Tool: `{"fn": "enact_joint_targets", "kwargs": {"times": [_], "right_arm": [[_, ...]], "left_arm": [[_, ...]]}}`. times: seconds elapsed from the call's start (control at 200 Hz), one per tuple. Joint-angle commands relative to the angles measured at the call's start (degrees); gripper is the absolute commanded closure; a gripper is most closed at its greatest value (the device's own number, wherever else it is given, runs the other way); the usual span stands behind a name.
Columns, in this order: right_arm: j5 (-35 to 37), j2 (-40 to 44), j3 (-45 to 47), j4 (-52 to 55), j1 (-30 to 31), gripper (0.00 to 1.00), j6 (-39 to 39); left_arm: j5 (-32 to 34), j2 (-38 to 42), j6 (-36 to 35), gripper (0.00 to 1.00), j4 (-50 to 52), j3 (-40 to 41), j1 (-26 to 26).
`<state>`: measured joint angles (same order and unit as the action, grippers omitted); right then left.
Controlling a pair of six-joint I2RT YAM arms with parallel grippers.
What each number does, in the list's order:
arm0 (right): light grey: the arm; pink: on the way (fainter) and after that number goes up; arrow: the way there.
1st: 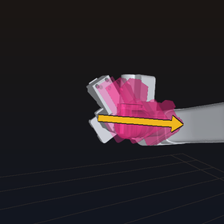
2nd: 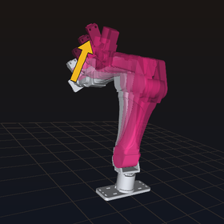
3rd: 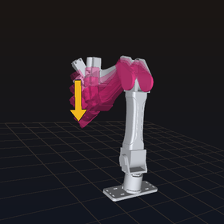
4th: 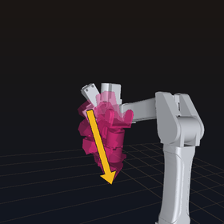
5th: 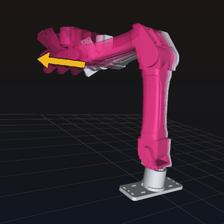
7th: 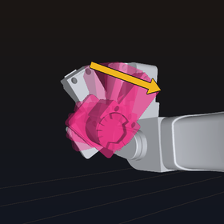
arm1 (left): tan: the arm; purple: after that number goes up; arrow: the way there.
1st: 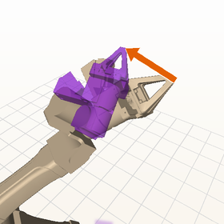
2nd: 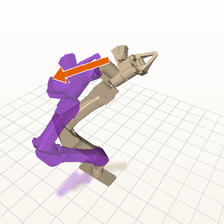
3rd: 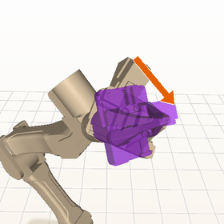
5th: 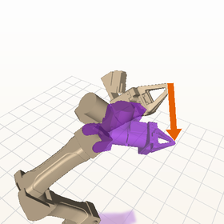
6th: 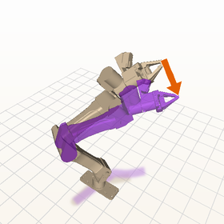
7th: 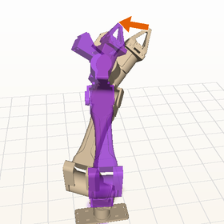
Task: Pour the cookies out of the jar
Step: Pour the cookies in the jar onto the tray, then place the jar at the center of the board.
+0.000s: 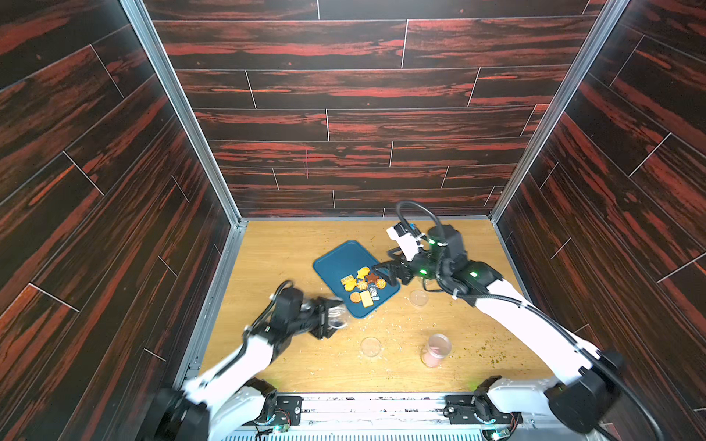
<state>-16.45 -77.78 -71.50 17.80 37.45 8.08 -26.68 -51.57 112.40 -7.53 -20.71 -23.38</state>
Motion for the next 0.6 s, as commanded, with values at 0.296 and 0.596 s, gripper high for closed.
{"fn": "enact_joint_targets", "kwargs": {"times": [0.296,0.596], "right_arm": [[-5.57,-4.3,-4.1,6.67,10.64,0.15,2.8],[-6.25,-9.79,-2.56,-1.17,19.55,0.22,7.1]], "left_arm": [[25.16,20.94,24.27,0.35,14.34,0.93,-2.36],[26.59,19.65,24.97,0.36,8.88,3.43,-2.46]]}}
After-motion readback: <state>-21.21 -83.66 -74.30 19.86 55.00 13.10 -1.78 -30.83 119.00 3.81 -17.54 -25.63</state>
